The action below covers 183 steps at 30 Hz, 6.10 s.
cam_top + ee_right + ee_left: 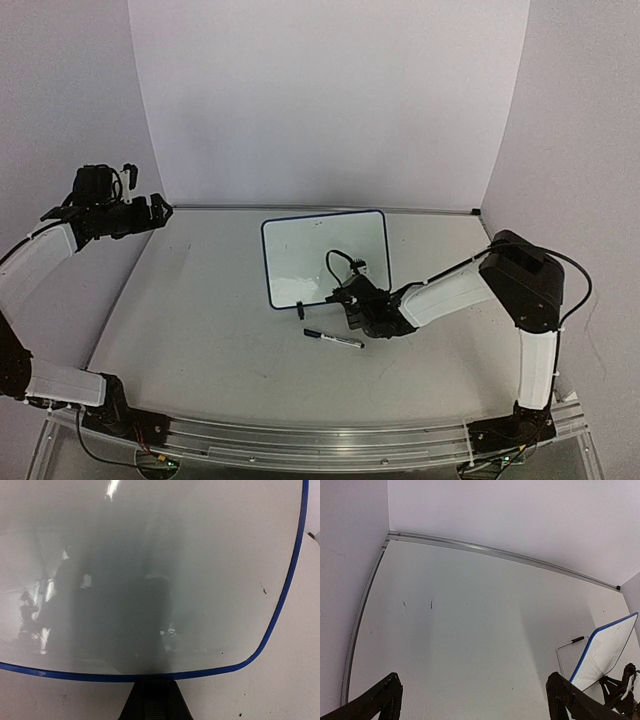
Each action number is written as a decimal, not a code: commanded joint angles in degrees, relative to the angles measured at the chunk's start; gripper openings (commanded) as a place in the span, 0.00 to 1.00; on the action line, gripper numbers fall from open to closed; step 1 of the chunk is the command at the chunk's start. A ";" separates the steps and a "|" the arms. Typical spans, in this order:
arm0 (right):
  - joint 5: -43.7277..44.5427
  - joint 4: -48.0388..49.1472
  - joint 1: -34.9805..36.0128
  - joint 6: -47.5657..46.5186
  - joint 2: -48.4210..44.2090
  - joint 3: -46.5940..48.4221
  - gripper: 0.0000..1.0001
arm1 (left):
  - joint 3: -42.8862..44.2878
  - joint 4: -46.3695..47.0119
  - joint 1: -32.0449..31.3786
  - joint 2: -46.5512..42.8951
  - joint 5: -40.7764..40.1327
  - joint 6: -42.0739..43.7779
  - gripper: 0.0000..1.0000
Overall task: Write a sentence on the whiteboard
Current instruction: Move the whiteboard stand to the center of the board, then pick up the whiteboard marker from the center of the board, then pass from the right arm to the left, then open the pen cap from the whiteboard marker.
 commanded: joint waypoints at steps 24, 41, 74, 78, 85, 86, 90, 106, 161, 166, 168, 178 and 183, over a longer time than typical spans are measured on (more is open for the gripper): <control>-48.80 -20.56 -2.21 -20.56 -14.27 -0.55 0.60 | -26.23 22.58 -0.03 -4.66 20.92 -26.87 0.97; -45.00 -22.63 -2.23 -24.89 -4.55 6.59 0.36 | -25.45 18.73 -10.69 -1.45 18.64 -23.56 0.96; -53.72 -20.06 2.19 -24.85 -21.28 5.64 0.00 | -10.34 27.31 -38.50 17.03 31.60 -24.94 0.94; -55.20 -20.15 2.38 -25.05 -23.15 5.32 0.00 | -9.93 32.18 -38.93 19.12 34.05 -27.41 0.78; -56.77 -20.24 2.37 -25.20 -24.41 4.41 0.00 | -9.80 33.84 -39.02 21.10 35.33 -28.96 0.48; -57.14 -20.24 2.38 -25.26 -24.48 4.34 0.00 | -9.82 33.94 -39.02 21.14 35.28 -29.11 0.46; -57.65 -20.31 2.38 -25.54 -24.41 4.26 0.00 | -9.76 34.79 -39.02 21.01 35.26 -29.70 0.42; -55.65 -20.08 2.40 -25.57 -24.59 3.30 0.00 | -8.89 32.99 -39.01 20.97 36.30 -28.77 0.01; -72.05 47.59 -2.28 26.45 -29.58 -13.42 0.84 | -26.22 76.65 -39.64 6.72 26.56 -45.73 0.00; -72.64 47.70 -2.25 26.53 -29.41 -12.98 0.79 | -25.19 76.39 -40.73 8.40 26.53 -44.96 0.00; -72.87 47.72 -2.26 26.62 -29.41 -12.90 0.76 | -25.06 76.57 -40.98 8.93 26.16 -44.82 0.00; -73.89 47.78 -2.23 26.91 -28.29 -12.47 0.70 | -25.09 81.63 -41.57 10.45 25.30 -45.78 0.00; -74.00 47.85 -2.26 26.91 -28.09 -12.62 0.70 | -25.62 83.48 -41.57 9.93 24.48 -45.74 0.00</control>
